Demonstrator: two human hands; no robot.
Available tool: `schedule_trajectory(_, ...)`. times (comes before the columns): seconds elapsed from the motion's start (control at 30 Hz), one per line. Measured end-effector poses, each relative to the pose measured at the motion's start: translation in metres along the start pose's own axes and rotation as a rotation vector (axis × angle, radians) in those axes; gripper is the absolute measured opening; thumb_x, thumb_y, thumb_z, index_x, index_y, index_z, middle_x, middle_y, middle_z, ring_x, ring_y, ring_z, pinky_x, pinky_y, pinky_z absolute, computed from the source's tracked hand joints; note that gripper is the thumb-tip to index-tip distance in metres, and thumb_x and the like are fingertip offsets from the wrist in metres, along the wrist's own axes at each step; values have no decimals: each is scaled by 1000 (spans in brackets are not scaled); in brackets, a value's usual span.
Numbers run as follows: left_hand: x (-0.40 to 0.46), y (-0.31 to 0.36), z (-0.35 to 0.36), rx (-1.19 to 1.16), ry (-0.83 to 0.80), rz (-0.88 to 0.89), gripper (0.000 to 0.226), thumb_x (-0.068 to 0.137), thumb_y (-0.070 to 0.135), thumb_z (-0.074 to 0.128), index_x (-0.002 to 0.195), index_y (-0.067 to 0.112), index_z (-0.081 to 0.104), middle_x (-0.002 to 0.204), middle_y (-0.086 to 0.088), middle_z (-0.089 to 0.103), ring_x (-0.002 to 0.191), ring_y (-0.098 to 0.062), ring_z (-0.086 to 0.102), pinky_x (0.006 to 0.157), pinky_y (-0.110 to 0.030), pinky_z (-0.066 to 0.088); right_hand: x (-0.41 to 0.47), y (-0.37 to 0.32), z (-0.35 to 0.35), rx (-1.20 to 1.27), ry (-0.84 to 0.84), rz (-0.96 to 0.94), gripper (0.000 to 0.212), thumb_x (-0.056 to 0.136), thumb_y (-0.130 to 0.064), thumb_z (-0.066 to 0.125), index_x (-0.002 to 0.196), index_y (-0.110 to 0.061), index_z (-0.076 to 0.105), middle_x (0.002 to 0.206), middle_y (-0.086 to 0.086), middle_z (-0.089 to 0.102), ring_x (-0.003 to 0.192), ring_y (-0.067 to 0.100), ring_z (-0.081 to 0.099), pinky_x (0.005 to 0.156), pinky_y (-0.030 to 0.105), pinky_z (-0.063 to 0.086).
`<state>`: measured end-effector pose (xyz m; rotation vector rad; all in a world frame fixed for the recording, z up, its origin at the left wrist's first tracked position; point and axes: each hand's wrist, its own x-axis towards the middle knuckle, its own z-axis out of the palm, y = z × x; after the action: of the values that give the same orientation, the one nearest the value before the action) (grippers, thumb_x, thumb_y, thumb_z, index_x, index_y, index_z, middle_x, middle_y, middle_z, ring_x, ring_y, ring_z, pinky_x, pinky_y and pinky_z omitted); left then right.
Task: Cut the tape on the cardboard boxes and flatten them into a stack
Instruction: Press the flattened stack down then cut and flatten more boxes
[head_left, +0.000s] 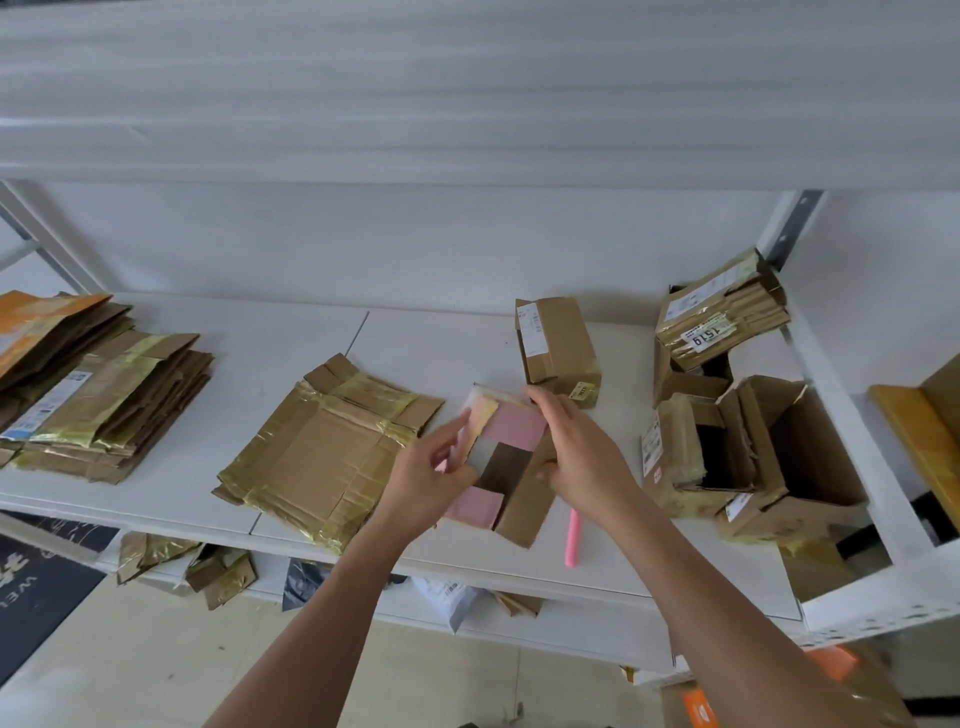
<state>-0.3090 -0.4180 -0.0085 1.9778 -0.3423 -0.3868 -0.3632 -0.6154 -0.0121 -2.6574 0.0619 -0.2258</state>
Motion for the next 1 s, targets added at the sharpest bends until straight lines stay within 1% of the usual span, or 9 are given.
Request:
schedule_trajectory(0.1,0,7,6,152,-77,28,16,93,12,57,81,20,65,64,0,47,56,-7,40,56,-25,36,9,0,-3,-191,-86,134,70,88,-29,71,146,-24,31,134,5,46,117,25,58,108,51,39)
schedule_trajectory(0.23,3,7,8,186,-113,9,38,98,21,57,65,15,39,61,4,28,57,-13,27,59,-31,28,6,6,-3,-290,-67,187,69,93,-48,59,148,-19,30,142,5,49,124,21,56,113,48,32)
schedule_trajectory(0.33,10,8,6,201,-46,-14,23,99,13,51,77,10,52,63,0,41,60,-15,38,57,-28,30,-1,10,-2,-263,-73,142,57,100,-42,50,149,-18,34,129,4,60,113,19,62,111,42,37)
schedule_trajectory(0.47,18,14,3,339,59,-51,10,97,27,59,104,21,64,81,7,62,73,-12,56,60,-24,39,-11,20,-12,33,-112,191,30,104,-29,43,123,-16,62,85,1,67,71,12,65,66,23,54)
schedule_trajectory(0.6,15,21,11,447,288,-56,72,84,49,71,142,20,40,136,-3,52,122,-22,52,93,-37,47,-19,24,-17,186,-125,350,31,104,-29,44,76,-22,52,67,-4,55,61,9,59,49,13,38)
schedule_trajectory(0.7,10,21,22,328,301,-121,106,73,49,81,152,21,15,154,-7,30,140,-27,34,105,-42,40,-21,22,-17,210,-87,388,37,105,-27,42,68,-24,45,64,-3,50,56,6,53,45,12,36)
schedule_trajectory(0.8,6,16,25,195,220,-208,108,74,37,84,151,24,11,149,-7,37,131,-22,44,96,-34,45,-21,20,-15,244,-84,383,31,105,-27,42,76,-20,50,66,-6,51,58,4,54,46,10,37)
schedule_trajectory(0.87,4,16,20,69,108,-209,85,80,23,78,146,24,25,117,-1,61,100,-10,61,80,-19,49,-21,19,-14,298,-76,386,21,105,-27,42,105,-15,59,73,-11,53,65,3,57,49,8,38)
schedule_trajectory(1.0,-4,11,-5,21,-235,-140,51,86,7,57,129,34,59,115,0,61,113,-12,53,104,-33,41,-16,17,-14,396,10,409,39,105,-26,42,141,-13,44,86,-9,57,74,1,57,59,7,42)
